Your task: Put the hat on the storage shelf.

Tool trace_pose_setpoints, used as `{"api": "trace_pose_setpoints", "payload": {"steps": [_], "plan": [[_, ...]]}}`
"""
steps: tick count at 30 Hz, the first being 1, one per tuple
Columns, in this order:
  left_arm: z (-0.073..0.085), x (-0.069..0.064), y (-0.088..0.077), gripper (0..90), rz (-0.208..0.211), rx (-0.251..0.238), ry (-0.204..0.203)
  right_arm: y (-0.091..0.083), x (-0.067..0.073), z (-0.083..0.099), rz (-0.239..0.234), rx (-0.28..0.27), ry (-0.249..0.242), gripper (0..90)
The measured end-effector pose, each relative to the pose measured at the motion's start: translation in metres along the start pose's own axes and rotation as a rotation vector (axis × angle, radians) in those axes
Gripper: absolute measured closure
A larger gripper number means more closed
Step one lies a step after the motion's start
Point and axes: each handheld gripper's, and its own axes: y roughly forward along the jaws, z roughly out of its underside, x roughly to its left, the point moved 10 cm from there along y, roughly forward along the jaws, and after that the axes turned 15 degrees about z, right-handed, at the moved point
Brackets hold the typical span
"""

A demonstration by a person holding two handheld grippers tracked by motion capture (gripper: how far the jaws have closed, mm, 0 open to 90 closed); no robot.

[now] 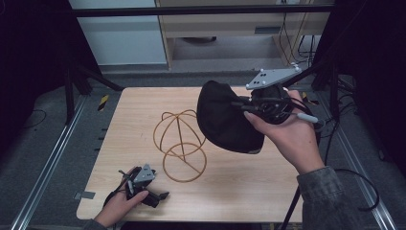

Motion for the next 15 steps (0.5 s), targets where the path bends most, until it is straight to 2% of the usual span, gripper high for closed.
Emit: {"api": "trace_pose_setpoints", "payload": {"steps": [15], "plan": [[0.0,0.0,0.0,0.0,0.0,0.0,0.001,-0.002,0.008,-0.022,-0.022,-0.038,0.012,76.6]]}}
